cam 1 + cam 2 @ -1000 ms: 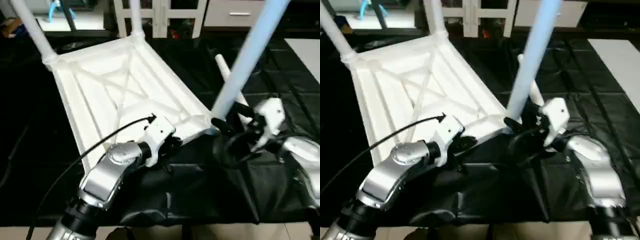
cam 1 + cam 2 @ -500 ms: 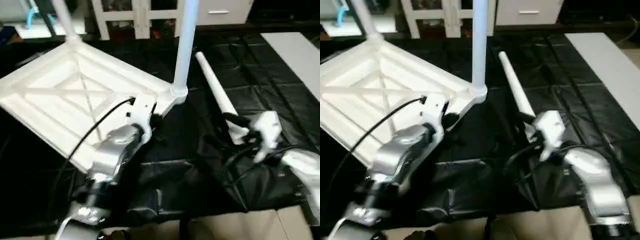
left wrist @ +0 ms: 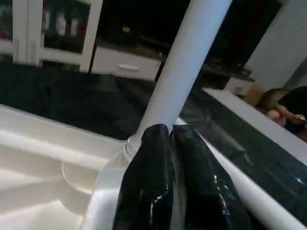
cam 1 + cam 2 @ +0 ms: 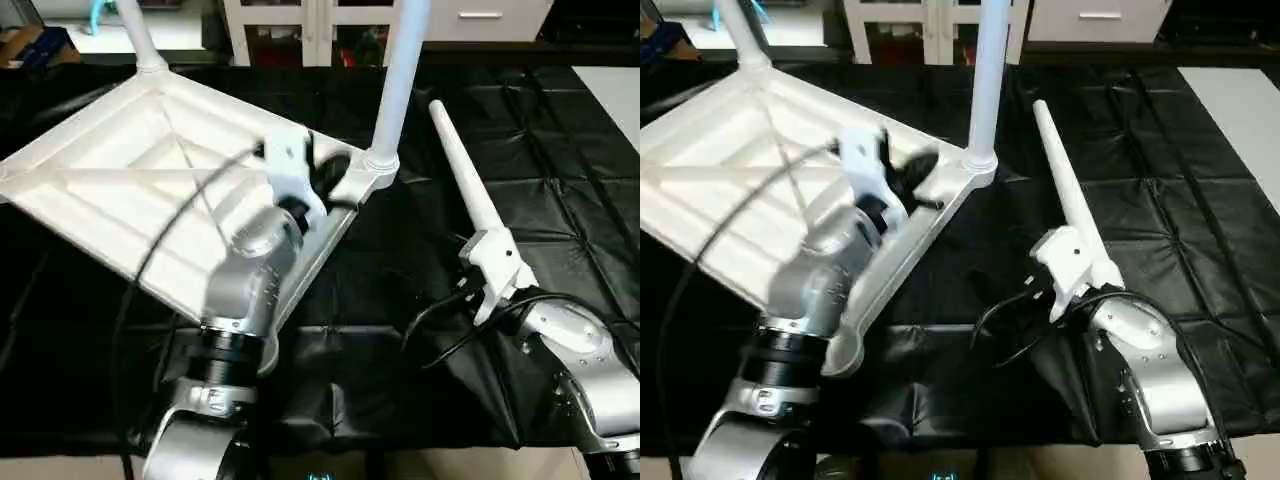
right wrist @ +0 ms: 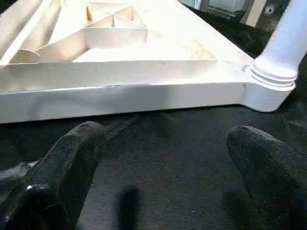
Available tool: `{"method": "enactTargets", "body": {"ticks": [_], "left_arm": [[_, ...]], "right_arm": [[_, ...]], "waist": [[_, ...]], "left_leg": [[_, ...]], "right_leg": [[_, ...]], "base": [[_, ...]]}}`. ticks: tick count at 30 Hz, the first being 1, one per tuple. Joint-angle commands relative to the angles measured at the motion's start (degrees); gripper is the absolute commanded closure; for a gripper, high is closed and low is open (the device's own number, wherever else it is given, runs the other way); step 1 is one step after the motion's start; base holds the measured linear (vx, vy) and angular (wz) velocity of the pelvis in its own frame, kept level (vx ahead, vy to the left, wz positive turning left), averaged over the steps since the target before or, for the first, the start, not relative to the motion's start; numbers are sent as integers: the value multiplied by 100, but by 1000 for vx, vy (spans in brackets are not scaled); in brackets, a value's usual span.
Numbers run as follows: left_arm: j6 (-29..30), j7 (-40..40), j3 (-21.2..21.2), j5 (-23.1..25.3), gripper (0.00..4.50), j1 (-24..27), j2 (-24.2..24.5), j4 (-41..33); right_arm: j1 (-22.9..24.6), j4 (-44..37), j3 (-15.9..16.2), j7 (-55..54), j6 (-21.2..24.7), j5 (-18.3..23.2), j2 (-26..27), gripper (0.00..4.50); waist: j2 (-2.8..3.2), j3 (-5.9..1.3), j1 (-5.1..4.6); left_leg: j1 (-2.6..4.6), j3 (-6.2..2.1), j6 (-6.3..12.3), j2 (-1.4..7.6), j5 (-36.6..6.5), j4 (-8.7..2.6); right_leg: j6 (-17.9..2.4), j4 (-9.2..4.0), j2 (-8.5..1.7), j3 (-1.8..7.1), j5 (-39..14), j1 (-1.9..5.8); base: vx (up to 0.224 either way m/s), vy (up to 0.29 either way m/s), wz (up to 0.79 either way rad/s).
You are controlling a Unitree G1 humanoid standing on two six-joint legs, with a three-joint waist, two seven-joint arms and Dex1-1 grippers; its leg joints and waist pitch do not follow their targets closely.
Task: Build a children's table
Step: Rotate leg to tighten, then rotate table base
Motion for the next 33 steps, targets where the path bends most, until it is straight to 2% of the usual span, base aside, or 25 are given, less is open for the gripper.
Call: {"method": "enactTargets", "body": {"ticks": [1,2,3,4,5,6,7,8,9,10,11,12,13,14,15,16,17,18,19,20,21,22,26,27,33], "left_arm": [[193,-301,-132,98,380,150,358,-333],[264,-530,-210,259,380,255,775,-478],[264,-530,-210,259,380,255,775,-478],[202,-992,-201,639,380,435,1768,-553],[183,-1140,-151,762,380,493,2125,-557],[154,-1303,-16,809,380,538,2480,-535],[180,-1453,114,808,380,584,2788,-538],[224,-1580,207,796,380,623,3025,-536],[362,-1864,391,726,380,740,3523,-507],[472,-2333,649,628,380,993,4237,-462],[456,-2483,720,605,380,1093,4426,-450],[518,-2582,783,566,380,1205,4600,-457],[518,-2582,783,566,380,1205,4600,-457],[535,-2594,792,558,380,1223,4629,-460],[682,-2989,890,368,380,1596,5035,-588],[738,-3156,919,331,380,1755,5187,-644],[782,-3382,992,311,380,1976,5371,-704],[857,-3510,1055,300,380,2109,5484,-735],[906,-3578,1106,299,380,2202,5567,-744],[920,-3631,1121,277,380,2258,5633,-744],[934,-3694,1137,249,380,2322,5711,-744],[1149,-3947,1131,147,380,2552,5950,-792],[1301,-4268,1010,72,380,2891,6169,-933],[1281,-4324,909,70,380,2999,6186,-995],[1444,-4350,-21,122,380,3310,5803,-1543]], "right_arm": [[62,12,102,-49,-35,-75,27,0],[59,6,136,-60,-30,-83,51,0],[59,6,136,-60,-30,-83,51,0],[58,-27,209,-49,-27,-113,78,0],[60,-42,228,-45,-23,-121,94,0],[56,-49,246,-47,-17,-128,113,0],[48,-44,262,-53,-13,-143,136,0],[36,-22,284,-59,-15,-166,150,0],[-25,63,324,-113,-31,-221,202,0],[-177,241,393,-253,-44,-341,309,0],[-241,307,414,-314,-43,-387,351,0],[-329,395,451,-376,-59,-445,388,0],[-329,395,451,-376,-59,-445,388,0],[-344,410,458,-385,-63,-455,394,0],[-660,716,547,-537,-87,-593,517,0],[-785,831,561,-595,-76,-622,578,0],[-947,983,591,-630,-65,-662,649,0],[-1062,1098,621,-629,-83,-709,691,0],[-1154,1201,652,-628,-116,-762,716,0],[-1212,1274,664,-636,-133,-787,738,0],[-1280,1359,678,-647,-152,-814,764,0],[-1539,1727,705,-698,-274,-896,858,0],[-1842,2217,751,-786,-447,-1017,957,0],[-1942,2385,774,-814,-494,-1052,1000,0],[-2489,3557,969,-856,-826,-1344,1292,0]], "waist": [[-75,-354,2],[-66,-335,-12],[-65,-338,-30],[-42,-348,-25],[-27,-343,-46],[-11,-326,-113],[25,-342,-105],[25,-342,-105],[36,-340,-105],[6,-337,-88],[21,-360,-85],[17,-346,-166],[55,-334,-167],[55,-334,-167],[44,-356,-117],[45,-350,-129],[44,-355,-101],[16,-341,-126],[62,-336,-110],[52,-340,-107],[56,-339,-86],[14,-339,-75],[-6,-318,-73],[8,-325,-52],[28,-329,-44]], "left_leg": [[83,46,911,50,-752,-349],[66,44,817,40,-861,-368],[74,35,638,33,-1037,-390],[105,18,528,32,-1087,-403],[93,2,473,27,-1104,-420],[55,-4,328,9,-1114,-444],[140,15,219,12,-1151,-419],[140,15,219,12,-1151,-419],[162,28,186,14,-1067,-427],[121,16,174,-3,-978,-436],[132,4,157,-8,-896,-429],[92,-5,144,-17,-841,-453],[182,34,118,1,-828,-436],[182,34,118,1,-828,-436],[222,58,157,8,-678,-421],[153,51,180,-1,-582,-445],[200,66,179,10,-609,-432],[154,61,203,4,-612,-450],[208,66,180,17,-631,-447],[223,78,170,21,-616,-440],[215,75,147,12,-572,-436],[222,87,131,10,-573,-437],[217,86,92,8,-656,-456],[236,96,90,13,-619,-438],[213,103,94,6,-612,-431]], "right_leg": [[-1360,-319,-149,69,-1320,454],[-1283,-335,-143,71,-1478,452],[-1128,-342,-146,78,-1699,451],[-995,-353,-149,79,-1784,434],[-938,-332,-150,82,-1798,434],[-877,-323,-124,72,-1801,457],[-900,-344,-121,83,-1751,407],[-900,-344,-121,83,-1751,407],[-1073,-302,-97,99,-1383,386],[-1114,-263,-109,90,-1263,416],[-1133,-226,-120,83,-1201,412],[-1138,-212,-113,82,-1130,435],[-1214,-237,-85,90,-981,368],[-1214,-237,-85,90,-981,368],[-1385,-194,-88,93,-634,362],[-1431,-152,-99,94,-549,411],[-1442,-164,-106,94,-550,381],[-1434,-145,-116,99,-602,414],[-1435,-155,-120,105,-616,382],[-1452,-149,-112,104,-562,374],[-1478,-128,-115,102,-462,384],[-1481,-125,-112,108,-418,386],[-1487,-133,-126,125,-525,398],[-1508,-116,-124,129,-408,383],[-1591,-96,-120,132,-315,406]], "base": [[0,0,0],[0,0,0],[0,0,0],[0,0,0],[0,0,0],[0,0,0],[0,0,0],[0,0,0],[0,0,0],[0,0,0],[0,0,0],[0,0,0],[0,0,0],[0,0,0],[0,0,0],[0,0,0],[0,0,0],[0,0,0],[0,0,0],[0,0,0],[0,0,0],[0,0,0],[0,0,0],[0,0,0],[0,0,0]]}}
